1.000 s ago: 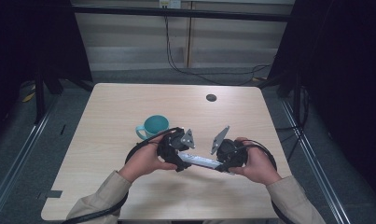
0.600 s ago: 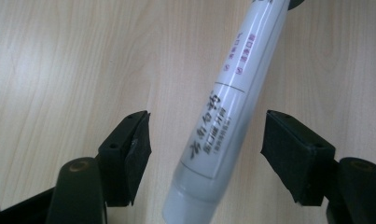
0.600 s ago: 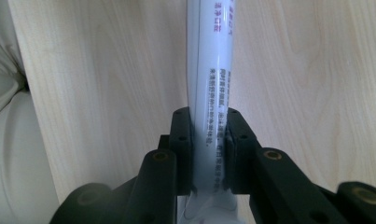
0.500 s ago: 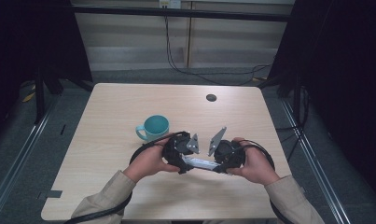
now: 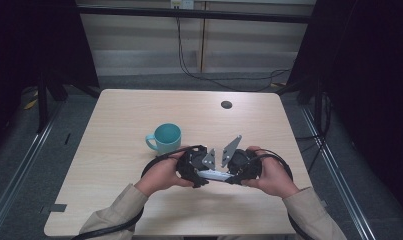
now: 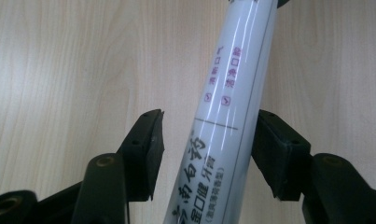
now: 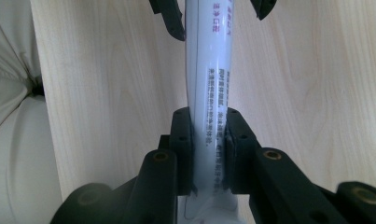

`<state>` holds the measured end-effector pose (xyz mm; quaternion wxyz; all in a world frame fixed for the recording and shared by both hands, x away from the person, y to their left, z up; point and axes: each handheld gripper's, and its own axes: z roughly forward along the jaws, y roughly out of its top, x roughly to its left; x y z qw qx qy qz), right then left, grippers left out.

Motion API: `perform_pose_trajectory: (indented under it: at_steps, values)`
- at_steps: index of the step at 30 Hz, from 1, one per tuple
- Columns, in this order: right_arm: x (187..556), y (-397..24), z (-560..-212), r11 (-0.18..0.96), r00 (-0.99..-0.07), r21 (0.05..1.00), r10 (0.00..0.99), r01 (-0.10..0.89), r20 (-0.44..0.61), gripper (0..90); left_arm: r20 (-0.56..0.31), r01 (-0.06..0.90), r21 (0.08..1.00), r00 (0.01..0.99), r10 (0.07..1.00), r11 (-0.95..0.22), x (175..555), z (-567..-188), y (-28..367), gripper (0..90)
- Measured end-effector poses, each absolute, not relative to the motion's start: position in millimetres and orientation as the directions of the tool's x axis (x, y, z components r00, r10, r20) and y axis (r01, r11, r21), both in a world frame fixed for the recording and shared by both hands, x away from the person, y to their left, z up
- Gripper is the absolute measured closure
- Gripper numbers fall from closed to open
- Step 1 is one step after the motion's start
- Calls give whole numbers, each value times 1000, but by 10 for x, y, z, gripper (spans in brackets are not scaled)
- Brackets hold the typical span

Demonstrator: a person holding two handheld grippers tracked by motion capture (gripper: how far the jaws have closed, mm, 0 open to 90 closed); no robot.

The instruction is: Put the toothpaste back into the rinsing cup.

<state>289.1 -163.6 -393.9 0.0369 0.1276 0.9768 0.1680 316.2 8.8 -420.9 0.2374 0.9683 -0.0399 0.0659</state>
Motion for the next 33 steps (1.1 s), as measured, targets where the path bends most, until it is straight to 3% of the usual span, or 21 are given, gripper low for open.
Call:
perform_pose_trajectory:
  at_steps: [5, 8, 10, 15, 16, 17, 18, 19, 21, 23, 24, 33]
  values:
    - [2887, -1616, -3937, 912, -967, 338, 255, 231, -27, 765, 152, -117, 449, 987, -54, -886, 3162, -4228, 69, 455]
    - [2885, -1591, -3930, 908, -966, 347, 257, 234, -20, 765, 148, -133, 452, 986, -73, -882, 3145, -4228, 45, 503]
    - [2888, -1577, -3922, 913, -967, 339, 252, 228, -28, 764, 145, -147, 447, 985, -91, -882, 3128, -4230, 34, 600]
    - [2902, -1592, -3926, 901, -967, 371, 254, 224, -32, 739, 137, -140, 451, 987, -87, -881, 3117, -4221, 71, 688]
    - [2921, -1635, -3923, 871, -960, 424, 281, 247, -17, 682, 133, -132, 460, 988, -79, -878, 3110, -4218, 85, 697]
    - [2921, -1635, -3923, 871, -960, 424, 281, 247, -17, 682, 134, -115, 470, 989, -58, -875, 3113, -4212, 104, 697]
    - [2942, -1703, -3914, 839, -949, 473, 315, 269, -20, 537, 117, -84, 486, 993, -31, -870, 3124, -4201, 151, 708]
    - [2942, -1703, -3914, 839, -949, 473, 315, 269, -20, 537, 117, -84, 486, 993, -31, -870, 3124, -4201, 151, 712]
    - [2954, -1877, -3895, 784, -919, 529, 393, 326, -17, 366, 102, -32, 516, 994, 24, -856, 3154, -4168, 249, 715]
    - [2954, -1920, -3898, 768, -915, 549, 402, 330, -13, 351, 93, -22, 520, 995, 32, -854, 3169, -4148, 281, 715]
    - [2942, -2041, -3929, 737, -898, 572, 441, 360, -4, 296, 97, -12, 527, 994, 46, -850, 3176, -4123, 315, 716]
    - [2877, -2235, -4267, 686, -852, 571, 521, 451, 46, 208, 60, 62, 591, 991, 120, -805, 3266, -4016, 475, 715]
